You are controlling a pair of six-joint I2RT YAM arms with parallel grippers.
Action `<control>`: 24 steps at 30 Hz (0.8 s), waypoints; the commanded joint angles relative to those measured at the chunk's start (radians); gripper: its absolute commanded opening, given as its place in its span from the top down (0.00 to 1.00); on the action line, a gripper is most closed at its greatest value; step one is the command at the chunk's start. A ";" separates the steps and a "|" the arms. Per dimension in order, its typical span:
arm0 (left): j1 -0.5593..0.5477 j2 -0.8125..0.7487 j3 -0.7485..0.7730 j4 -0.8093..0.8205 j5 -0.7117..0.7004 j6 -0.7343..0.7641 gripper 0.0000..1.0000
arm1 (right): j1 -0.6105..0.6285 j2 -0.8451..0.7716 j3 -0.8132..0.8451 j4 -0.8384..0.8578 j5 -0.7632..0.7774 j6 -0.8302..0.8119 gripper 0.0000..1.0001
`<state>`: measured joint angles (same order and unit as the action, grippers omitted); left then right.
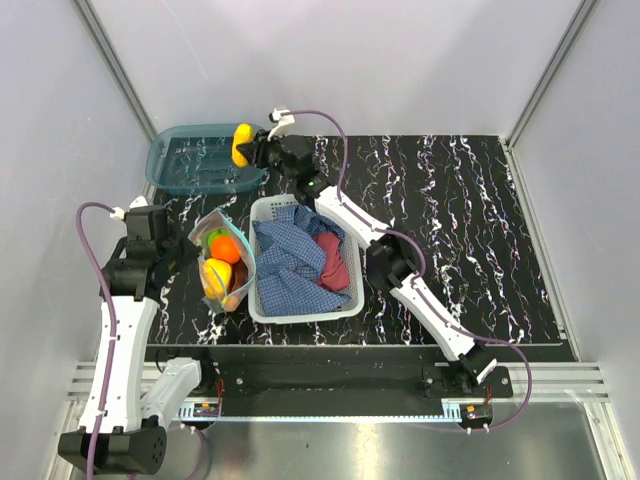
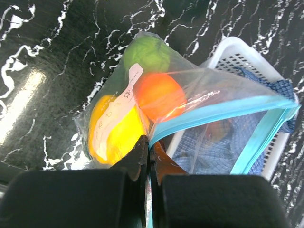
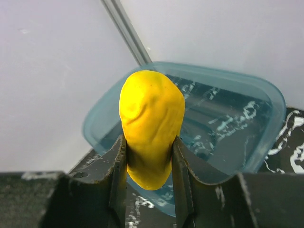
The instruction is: Open the zip-top bag and remove the fake food
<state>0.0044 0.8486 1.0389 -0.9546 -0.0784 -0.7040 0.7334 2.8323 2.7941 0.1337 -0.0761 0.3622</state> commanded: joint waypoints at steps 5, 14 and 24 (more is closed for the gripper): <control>0.000 -0.034 0.087 0.004 0.037 -0.041 1.00 | 0.020 0.099 0.062 0.191 0.055 -0.101 0.61; 0.000 -0.005 0.078 0.017 0.035 -0.015 1.00 | 0.021 -0.022 0.029 0.063 0.033 -0.100 0.06; 0.000 -0.032 0.007 0.050 0.057 0.052 1.00 | 0.009 -0.459 -0.258 -0.474 -0.261 0.132 0.05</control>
<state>0.0044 0.8394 1.0634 -0.9707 -0.0502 -0.6914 0.7429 2.6469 2.6133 -0.1707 -0.1539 0.3904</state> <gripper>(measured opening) 0.012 0.958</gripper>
